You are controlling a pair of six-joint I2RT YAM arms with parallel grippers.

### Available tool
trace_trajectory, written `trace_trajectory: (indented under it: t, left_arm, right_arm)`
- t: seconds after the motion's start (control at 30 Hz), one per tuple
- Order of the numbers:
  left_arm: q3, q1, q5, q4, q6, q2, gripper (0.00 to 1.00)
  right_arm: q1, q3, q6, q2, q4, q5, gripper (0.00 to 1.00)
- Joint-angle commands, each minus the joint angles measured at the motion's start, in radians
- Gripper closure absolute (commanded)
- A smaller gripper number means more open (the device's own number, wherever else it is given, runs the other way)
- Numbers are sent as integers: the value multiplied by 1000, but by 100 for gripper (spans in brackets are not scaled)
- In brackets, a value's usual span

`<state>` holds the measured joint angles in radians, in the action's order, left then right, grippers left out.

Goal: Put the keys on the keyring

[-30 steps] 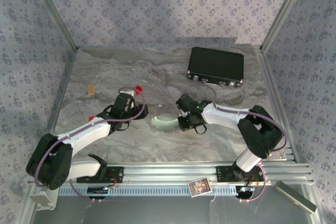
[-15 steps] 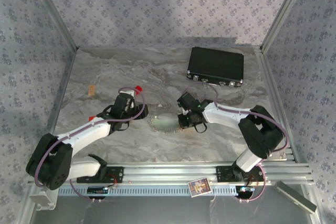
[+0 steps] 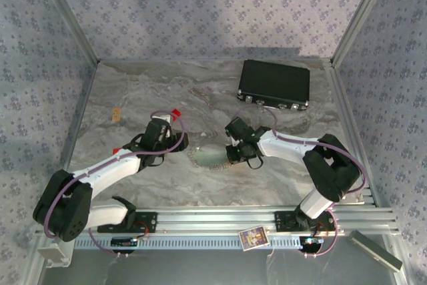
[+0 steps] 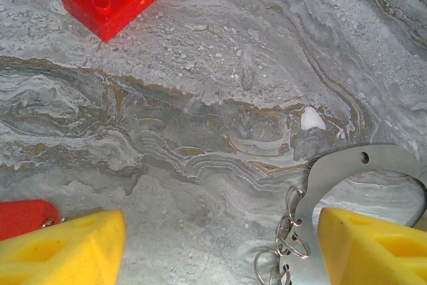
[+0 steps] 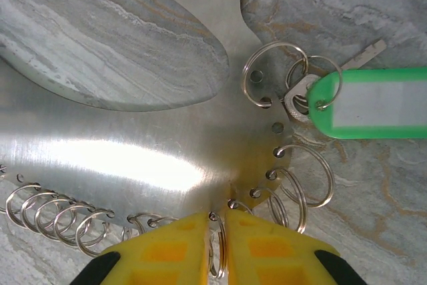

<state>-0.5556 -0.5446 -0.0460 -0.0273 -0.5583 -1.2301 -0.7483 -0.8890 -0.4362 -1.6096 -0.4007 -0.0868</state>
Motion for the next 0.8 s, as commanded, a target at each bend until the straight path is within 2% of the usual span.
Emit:
trace_trajectory:
  t: [0.0,0.37,0.77]
  left_arm:
    - [2,-5,-13,-14,16,20,25]
    - [1,-5,-12,-16,18,23,25]
    - [2,-5,-22,-19,17,32,25]
  right_arm:
    - [6,-4,-6,11,-37,-11,85]
    - [4,-15,-1,-4,-59,-7,91]
    - [-2,-39,21,-24,-86,-13,87]
